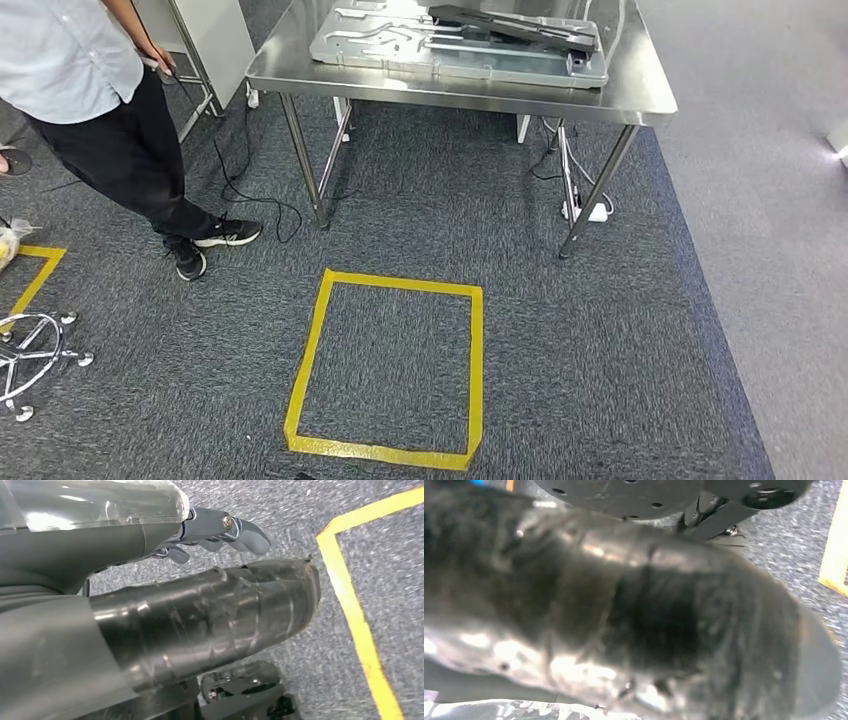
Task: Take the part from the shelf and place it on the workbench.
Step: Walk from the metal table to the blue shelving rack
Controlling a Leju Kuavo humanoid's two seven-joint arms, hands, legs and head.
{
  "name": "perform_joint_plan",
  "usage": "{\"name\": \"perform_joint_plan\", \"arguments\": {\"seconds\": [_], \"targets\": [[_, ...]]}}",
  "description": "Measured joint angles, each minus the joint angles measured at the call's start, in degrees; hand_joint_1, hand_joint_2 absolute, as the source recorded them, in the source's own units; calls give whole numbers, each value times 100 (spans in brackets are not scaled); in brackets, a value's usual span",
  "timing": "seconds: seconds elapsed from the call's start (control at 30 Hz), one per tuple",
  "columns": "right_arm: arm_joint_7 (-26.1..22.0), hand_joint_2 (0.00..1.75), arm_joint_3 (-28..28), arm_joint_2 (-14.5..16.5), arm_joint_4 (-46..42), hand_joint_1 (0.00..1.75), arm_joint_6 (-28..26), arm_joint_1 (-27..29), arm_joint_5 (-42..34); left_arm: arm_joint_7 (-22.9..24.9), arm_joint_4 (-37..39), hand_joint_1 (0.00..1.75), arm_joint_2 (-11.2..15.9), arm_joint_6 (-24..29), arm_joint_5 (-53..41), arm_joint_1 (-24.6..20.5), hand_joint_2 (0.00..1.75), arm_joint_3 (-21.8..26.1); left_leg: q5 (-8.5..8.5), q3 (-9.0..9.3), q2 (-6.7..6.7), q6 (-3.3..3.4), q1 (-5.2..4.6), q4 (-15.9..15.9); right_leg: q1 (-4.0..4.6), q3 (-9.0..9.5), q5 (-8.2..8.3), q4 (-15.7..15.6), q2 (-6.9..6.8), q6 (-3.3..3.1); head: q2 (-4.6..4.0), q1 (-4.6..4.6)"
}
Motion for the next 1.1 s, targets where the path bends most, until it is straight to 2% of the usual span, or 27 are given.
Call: {"name": "perform_joint_plan", "arguments": {"seconds": [0.03,0.07,0.17,0.2,0.27,0.33,0.37,0.4,0.47,0.5,0.53,0.57,0.6,0.63,0.67,0.7,0.77,0.83,0.87,0.9,0.97,1.0,1.03,1.07,1.1], "targets": [[4,0,-1,0,1,0,11,2,0,-2,0,0,1,0,-1,4,0,0,24,-50,3,-2,-7,12,1,3,-31,126,0,0,0,0],[10,0,-2,0,1,0,32,4,0,-5,0,0,2,0,-2,6,0,0,41,-90,3,-6,-10,30,2,129,50,10,0,-9,0,0],[50,0,-14,0,1,0,102,-3,-1,-21,0,0,3,0,-3,4,0,0,70,-163,4,-38,-21,100,29,866,443,-1146,-5,-96,0,-1],[66,0,-21,1,1,0,120,-8,-1,-24,0,0,4,0,-4,3,0,0,79,-178,6,-61,-30,118,45,1008,498,-1411,-6,-132,0,-1],[97,0,-37,2,2,0,162,-10,-1,-25,0,0,4,-1,-7,1,0,0,106,-194,16,-121,-41,127,76,1048,521,-1543,0,-189,0,-2],[122,0,-49,2,3,0,189,-3,-1,-26,0,0,5,-2,-7,1,0,0,95,-214,13,-190,-37,145,51,1036,581,-1579,10,-258,0,-3],[129,0,-55,2,3,0,192,-1,-1,-26,0,0,6,-2,-7,1,0,0,5,-255,3,-227,-32,240,34,1024,617,-1601,13,-299,0,-7],[132,0,-60,2,4,0,195,-1,0,-26,0,0,7,-2,-7,2,0,0,-155,-340,-7,-260,-22,445,16,1006,652,-1619,17,-337,0,-13],[137,0,-69,3,5,0,207,-1,7,-26,0,0,10,-3,-7,5,0,0,-581,-614,-19,-316,7,1147,16,943,695,-1615,36,-372,0,-22],[141,0,-73,4,7,0,216,3,10,-26,0,0,12,-4,-7,7,0,0,-727,-736,-19,-336,18,1484,18,914,709,-1608,54,-372,0,-22],[145,0,-75,4,9,0,225,7,14,-26,0,0,14,-7,-7,10,0,0,-773,-787,-19,-350,27,1667,18,890,721,-1598,77,-365,0,-22],[150,0,-76,5,13,0,237,10,17,-26,0,0,14,-11,-7,12,0,0,-702,-729,-23,-358,38,1630,16,873,729,-1584,107,-356,0,-22],[154,0,-77,8,17,0,250,11,21,-27,0,0,15,-15,-7,13,0,0,-539,-563,-37,-357,49,1365,14,862,732,-1566,142,-349,0,-22],[156,0,-77,14,20,0,264,8,27,-28,0,0,15,-20,-7,13,0,0,-349,-338,-89,-347,61,962,11,853,733,-1544,178,-342,0,-22],[159,0,-77,22,21,0,276,2,33,-30,0,0,17,-24,-7,13,0,0,-221,-131,-184,-333,67,574,18,835,732,-1517,215,-324,0,-21],[160,0,-77,29,22,0,284,-9,38,-33,0,0,20,-26,-7,15,0,0,-150,7,-265,-317,70,291,21,809,736,-1493,252,-299,0,-21],[160,0,-77,35,22,0,288,-27,43,-38,0,0,25,-29,-7,23,0,0,-153,79,-347,-280,55,106,20,748,765,-1473,324,-223,0,-19],[160,0,-77,34,22,0,288,-23,45,-41,0,0,27,-30,-5,32,0,0,-109,73,-263,-211,58,75,4,713,790,-1469,374,-149,0,-19],[160,0,-78,34,22,0,287,-17,45,-41,0,0,29,-31,-5,32,0,0,-81,70,-220,-166,69,48,4,681,746,-1415,331,-121,0,-16],[160,0,-78,34,22,0,286,-14,45,-42,0,0,31,-31,-6,27,0,0,-51,65,-168,-122,82,19,5,607,633,-1260,262,-100,0,-12],[161,0,-79,34,23,0,284,-17,45,-42,0,0,32,-32,-8,25,0,0,-20,39,-59,-73,81,-2,6,312,253,-628,114,-66,0,-5],[162,0,-79,35,23,0,285,-18,46,-42,0,0,33,-32,-8,31,0,0,-16,23,5,-66,74,1,3,140,80,-253,91,-50,0,-5],[162,0,-79,35,24,0,286,-16,50,-41,0,0,34,-32,-8,37,0,0,-14,10,66,-64,69,6,-1,22,-9,19,82,-35,0,-5],[164,0,-79,35,24,0,290,-10,55,-42,0,0,35,-32,-7,39,0,0,-14,0,125,-64,66,14,-4,1,14,100,72,-26,0,-6],[168,0,-79,34,24,0,295,-3,63,-43,0,0,36,-33,-7,37,0,0,-17,-4,175,-69,65,25,-8,102,144,-53,50,-24,0,-5]]}}
